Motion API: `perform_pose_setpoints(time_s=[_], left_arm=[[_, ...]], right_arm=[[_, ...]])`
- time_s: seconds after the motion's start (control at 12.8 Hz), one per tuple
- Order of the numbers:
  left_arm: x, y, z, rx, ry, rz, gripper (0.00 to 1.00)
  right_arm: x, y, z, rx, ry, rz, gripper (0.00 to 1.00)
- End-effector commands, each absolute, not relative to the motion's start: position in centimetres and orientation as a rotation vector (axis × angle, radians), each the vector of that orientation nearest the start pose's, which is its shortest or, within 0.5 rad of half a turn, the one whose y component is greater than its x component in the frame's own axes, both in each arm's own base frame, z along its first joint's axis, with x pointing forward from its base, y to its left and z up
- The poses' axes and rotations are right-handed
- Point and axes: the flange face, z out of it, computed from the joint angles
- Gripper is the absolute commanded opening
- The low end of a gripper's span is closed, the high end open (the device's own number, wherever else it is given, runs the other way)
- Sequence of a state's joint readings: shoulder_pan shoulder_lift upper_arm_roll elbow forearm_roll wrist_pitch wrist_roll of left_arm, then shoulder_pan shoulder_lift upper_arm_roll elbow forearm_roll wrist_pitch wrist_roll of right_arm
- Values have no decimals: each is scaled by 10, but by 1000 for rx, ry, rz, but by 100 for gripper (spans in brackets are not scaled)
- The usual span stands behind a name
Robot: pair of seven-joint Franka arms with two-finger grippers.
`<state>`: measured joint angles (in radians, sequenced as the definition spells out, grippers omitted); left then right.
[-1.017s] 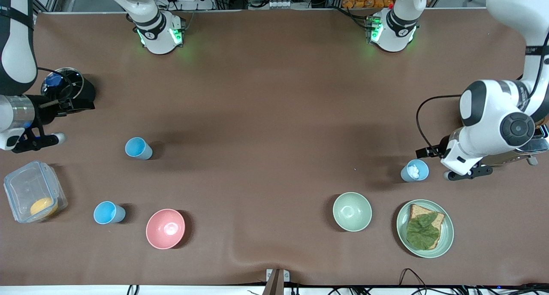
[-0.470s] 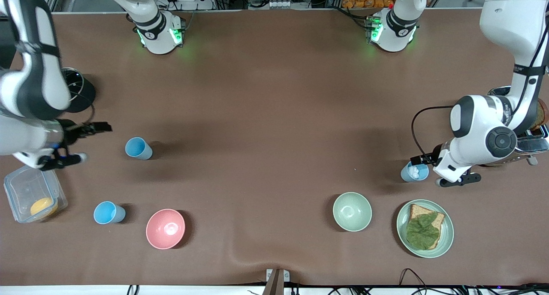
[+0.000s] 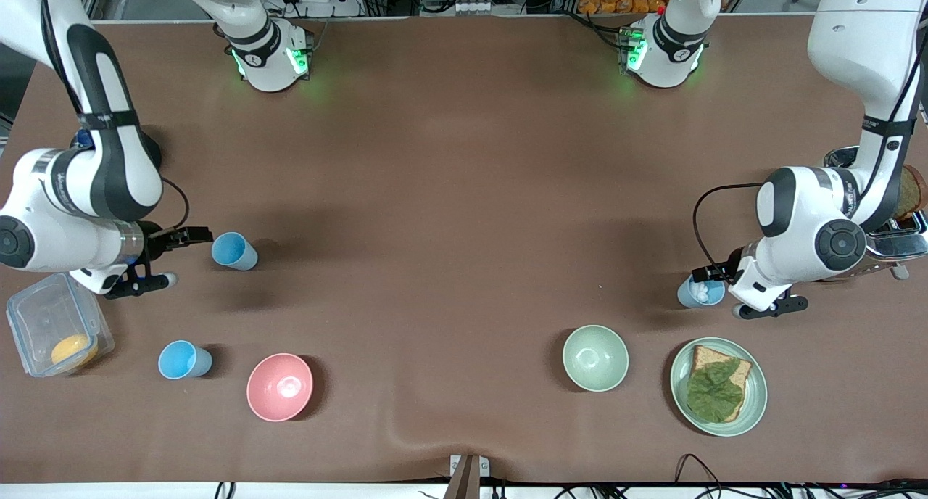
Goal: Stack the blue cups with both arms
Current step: 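Reach the right gripper to a blue cup while the left gripper reaches another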
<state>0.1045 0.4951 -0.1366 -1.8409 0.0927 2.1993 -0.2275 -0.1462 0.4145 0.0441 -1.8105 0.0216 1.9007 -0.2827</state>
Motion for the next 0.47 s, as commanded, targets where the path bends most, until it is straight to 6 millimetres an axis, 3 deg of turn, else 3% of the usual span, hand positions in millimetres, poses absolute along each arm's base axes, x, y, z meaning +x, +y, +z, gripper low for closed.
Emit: perform_pose_setpoints(time_s=[0.0,0.16,0.31,0.39], left_arm=[[636,-10,244,-3095,-221,190,69],[636,-14,244,-3096,-214,189,42],[636,-14,242,-3094,-212,196,1],[635,-15,240,-3096,-219,199,0]], right_arm=[[608,-62,274,-2987,-234,443,100],[604,-61,254,-2996,-237,422,100],[596,-59,236,-3007,-236,387,100],[594,-59,232,-3009,-236,381,100]])
